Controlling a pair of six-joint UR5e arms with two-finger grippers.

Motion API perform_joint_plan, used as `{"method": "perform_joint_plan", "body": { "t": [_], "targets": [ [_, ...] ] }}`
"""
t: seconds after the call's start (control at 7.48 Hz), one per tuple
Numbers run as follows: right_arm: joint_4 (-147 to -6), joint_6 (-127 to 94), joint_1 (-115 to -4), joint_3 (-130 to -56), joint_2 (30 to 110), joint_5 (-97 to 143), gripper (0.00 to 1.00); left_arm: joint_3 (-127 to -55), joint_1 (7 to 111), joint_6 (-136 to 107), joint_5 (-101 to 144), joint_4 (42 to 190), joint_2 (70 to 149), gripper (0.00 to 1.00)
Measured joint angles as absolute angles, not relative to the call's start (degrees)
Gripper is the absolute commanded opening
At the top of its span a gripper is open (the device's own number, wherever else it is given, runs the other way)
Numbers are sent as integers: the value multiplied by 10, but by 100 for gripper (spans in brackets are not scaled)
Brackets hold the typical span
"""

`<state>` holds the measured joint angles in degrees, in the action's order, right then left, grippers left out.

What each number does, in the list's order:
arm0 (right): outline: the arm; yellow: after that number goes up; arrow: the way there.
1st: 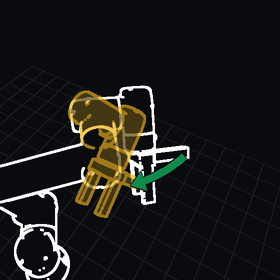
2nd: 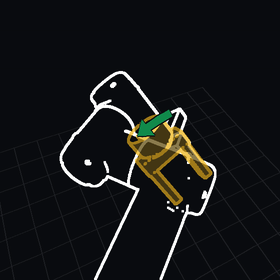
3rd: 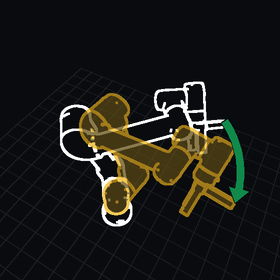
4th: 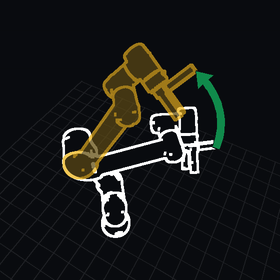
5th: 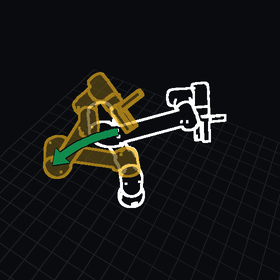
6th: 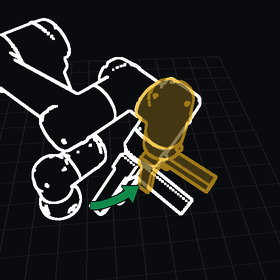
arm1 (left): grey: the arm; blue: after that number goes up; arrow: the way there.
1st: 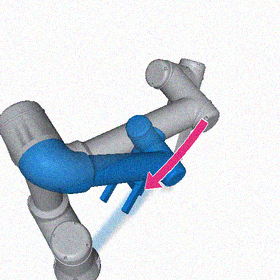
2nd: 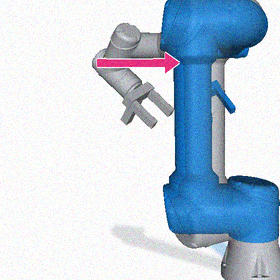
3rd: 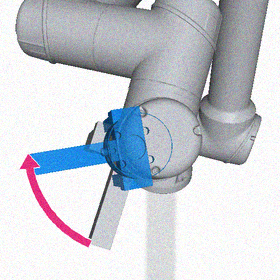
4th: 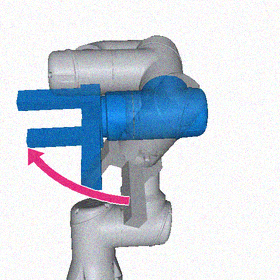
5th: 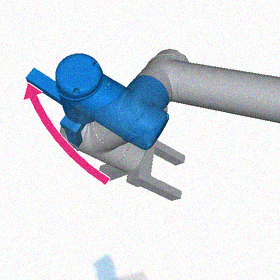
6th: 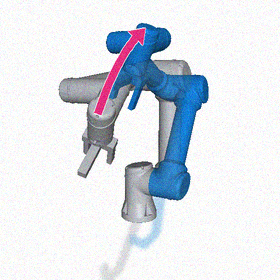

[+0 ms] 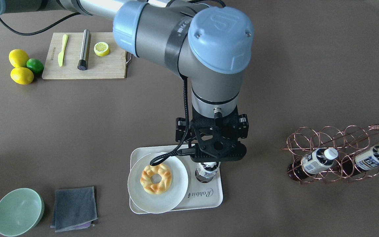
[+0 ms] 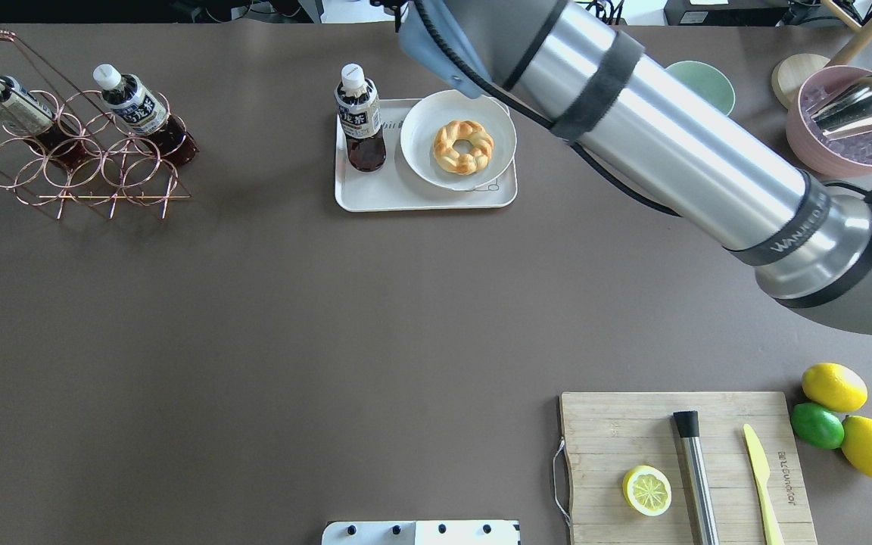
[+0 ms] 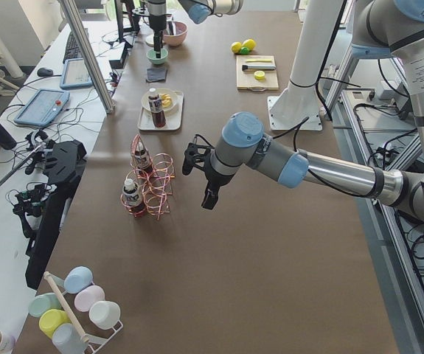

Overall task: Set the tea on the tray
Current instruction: 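Open the right gripper and withdraw it from the tray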

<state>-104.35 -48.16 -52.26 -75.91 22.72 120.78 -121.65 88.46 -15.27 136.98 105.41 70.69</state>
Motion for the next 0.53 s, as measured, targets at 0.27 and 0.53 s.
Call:
{"method": "perform_joint_plan", "body": {
  "t": [0.27,0.53],
  "targets": [
    [-1068,-362,-600,-924,403,1259,100,-1213,898,-149,1373,1065,684,97],
    [-1070,-181,-690,-1014,575,1289,100,-1205,898,-148,1372,1067,682,97]
  ]
}}
